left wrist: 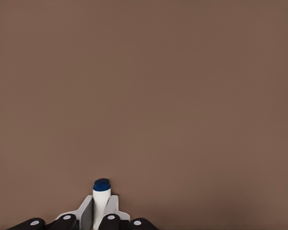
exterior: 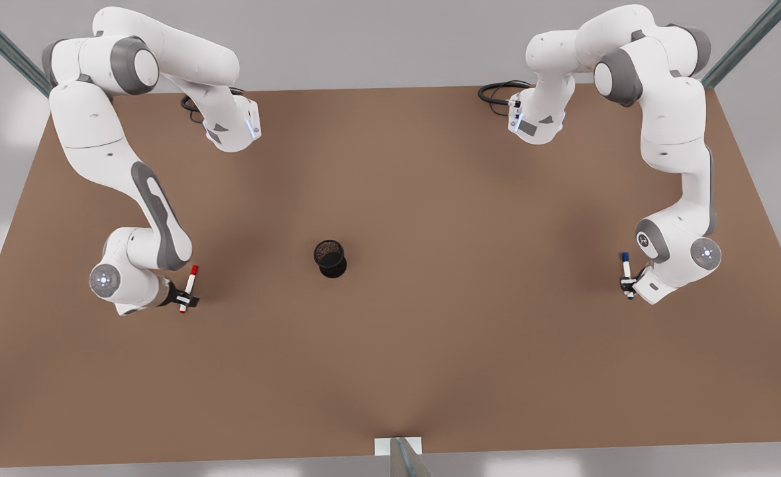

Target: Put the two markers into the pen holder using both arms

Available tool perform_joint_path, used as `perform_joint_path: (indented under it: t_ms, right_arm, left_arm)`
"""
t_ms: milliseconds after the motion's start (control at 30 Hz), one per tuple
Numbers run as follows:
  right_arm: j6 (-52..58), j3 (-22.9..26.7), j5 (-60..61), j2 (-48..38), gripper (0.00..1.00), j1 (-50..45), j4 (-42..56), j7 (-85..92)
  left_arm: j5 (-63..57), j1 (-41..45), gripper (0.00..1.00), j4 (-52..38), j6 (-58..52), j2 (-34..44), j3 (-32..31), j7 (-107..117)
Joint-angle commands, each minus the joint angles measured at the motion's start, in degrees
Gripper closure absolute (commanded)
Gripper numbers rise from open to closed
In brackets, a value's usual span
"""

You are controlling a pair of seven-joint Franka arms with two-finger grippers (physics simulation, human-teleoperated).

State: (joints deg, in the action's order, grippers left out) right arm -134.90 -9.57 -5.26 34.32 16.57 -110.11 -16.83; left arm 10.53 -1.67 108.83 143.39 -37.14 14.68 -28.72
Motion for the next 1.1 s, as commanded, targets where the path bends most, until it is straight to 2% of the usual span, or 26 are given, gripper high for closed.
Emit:
perform_joint_path:
  t_ms: [0,233,333,367,433,500,567,667,733,767,900,1067]
  right_arm:
    - [-0.54,-0.01,0.07,-0.04,0.25,0.13,-0.02,3.99]
    - [-0.54,-0.01,0.07,-0.04,0.26,0.13,-0.63,4.79]
    - [-0.54,-0.01,0.07,0.04,0.28,0.13,-0.63,5.05]
    - [-0.54,-0.01,0.07,0.04,0.29,0.13,-0.63,5.14]
    - [-0.62,-0.01,0.07,0.22,0.31,0.13,-0.72,5.14]
    - [-0.54,-0.01,0.07,0.31,0.34,0.13,-0.72,5.14]
    - [-0.62,-0.01,0.07,0.48,0.36,0.13,-0.72,5.14]
    - [-0.62,-0.01,0.07,0.48,0.46,0.04,-0.64,5.14]
    - [-0.54,-0.01,0.07,0.48,0.52,0.04,-0.72,5.14]
    - [-0.54,-0.01,0.07,0.48,0.54,0.04,-0.64,5.14]
    - [-0.62,-0.01,-0.01,0.48,0.62,0.04,-0.63,5.14]
    - [-0.62,-0.01,-0.1,0.48,0.68,0.04,-0.46,5.75]
  left_arm:
    - [0.11,0.0,0.71,-0.02,-0.04,0.05,0.0,-1.16]
    - [0.19,0.08,0.78,-1.08,-1.53,0.84,0.0,-0.81]
    - [0.1,1.58,0.79,-7.4,-11.01,1.64,-0.09,2.96]
    - [0.02,1.93,0.79,-14.17,-20.78,1.64,-0.09,5.34]
    - [0.02,4.57,0.79,-15.75,-23.5,2.42,0.09,10.87]
    - [0.54,8.86,0.79,-20.5,-33.61,5.49,-0.26,22.71]
    - [2.03,15.1,0.79,-20.59,-35.55,8.4,-0.35,31.78]
    - [14.15,21.96,0.79,-23.22,-38.98,10.16,-0.62,34.69]
    - [16.98,25.92,0.79,-25.6,-39.24,10.16,-2.37,37.42]
    - [18.12,27.94,0.79,-28.15,-38.54,10.07,-4.22,39.0]
    - [20.14,28.21,0.79,-30.7,-13.24,5.94,-17.66,22.05]
    - [20.23,28.21,0.79,-34.65,10.76,-1.44,-31.46,5.17]
